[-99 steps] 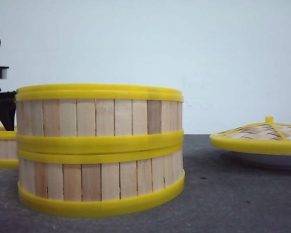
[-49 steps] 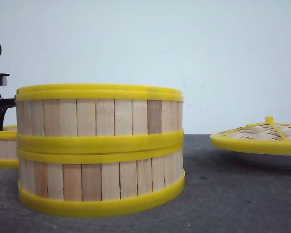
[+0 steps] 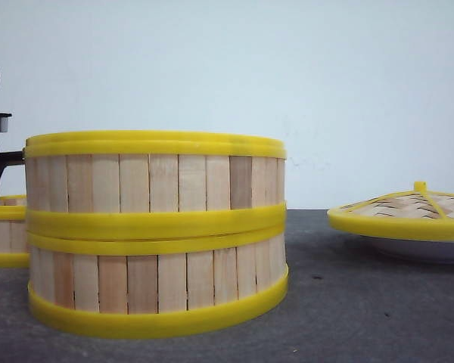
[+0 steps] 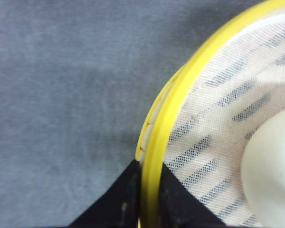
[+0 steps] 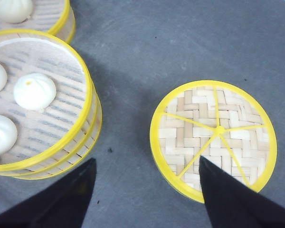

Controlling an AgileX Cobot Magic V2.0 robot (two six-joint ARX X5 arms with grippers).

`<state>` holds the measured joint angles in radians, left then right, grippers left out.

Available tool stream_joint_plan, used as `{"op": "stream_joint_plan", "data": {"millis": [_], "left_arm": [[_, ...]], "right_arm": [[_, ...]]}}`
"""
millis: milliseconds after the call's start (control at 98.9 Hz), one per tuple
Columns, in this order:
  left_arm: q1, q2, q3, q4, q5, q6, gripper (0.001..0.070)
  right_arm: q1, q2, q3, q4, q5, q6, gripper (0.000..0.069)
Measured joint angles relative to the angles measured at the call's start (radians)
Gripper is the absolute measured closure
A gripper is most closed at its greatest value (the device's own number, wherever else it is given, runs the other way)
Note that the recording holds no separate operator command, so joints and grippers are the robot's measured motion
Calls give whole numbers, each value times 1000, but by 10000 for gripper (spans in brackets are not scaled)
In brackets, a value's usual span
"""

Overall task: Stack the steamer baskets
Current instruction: 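Grasp the rim of the remaining bun basket with the left gripper, then lift the basket with the left gripper over the two-basket stack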

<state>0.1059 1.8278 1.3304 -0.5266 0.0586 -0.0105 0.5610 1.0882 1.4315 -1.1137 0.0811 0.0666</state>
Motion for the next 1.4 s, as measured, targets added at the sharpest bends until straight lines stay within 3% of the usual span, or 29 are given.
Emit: {"op": "stream_joint_plan", "data": {"millis": [303,445,809,1102,1213,1405], "left_arm": [[13,0,247,-189,-6,34,688],[14,0,386,-298,28,51,688],[8,0,691,-583,241,100,688],[-100,-2,734,-765,213,176,688],[-155,-6,734,-815,182,190,688],[-213,-80,718,-857,179,202,688]], "right_arm": [[0,0,0,0,0,13,269],[0,0,0,0,0,14,269],[0,0,0,0,2,8,269],[-60,-22,-6,-3,-26,-8,269],[-109,-50,-25,-2,-73,-16,269],[-213,-102,-116,15,-116,-42,269]]}}
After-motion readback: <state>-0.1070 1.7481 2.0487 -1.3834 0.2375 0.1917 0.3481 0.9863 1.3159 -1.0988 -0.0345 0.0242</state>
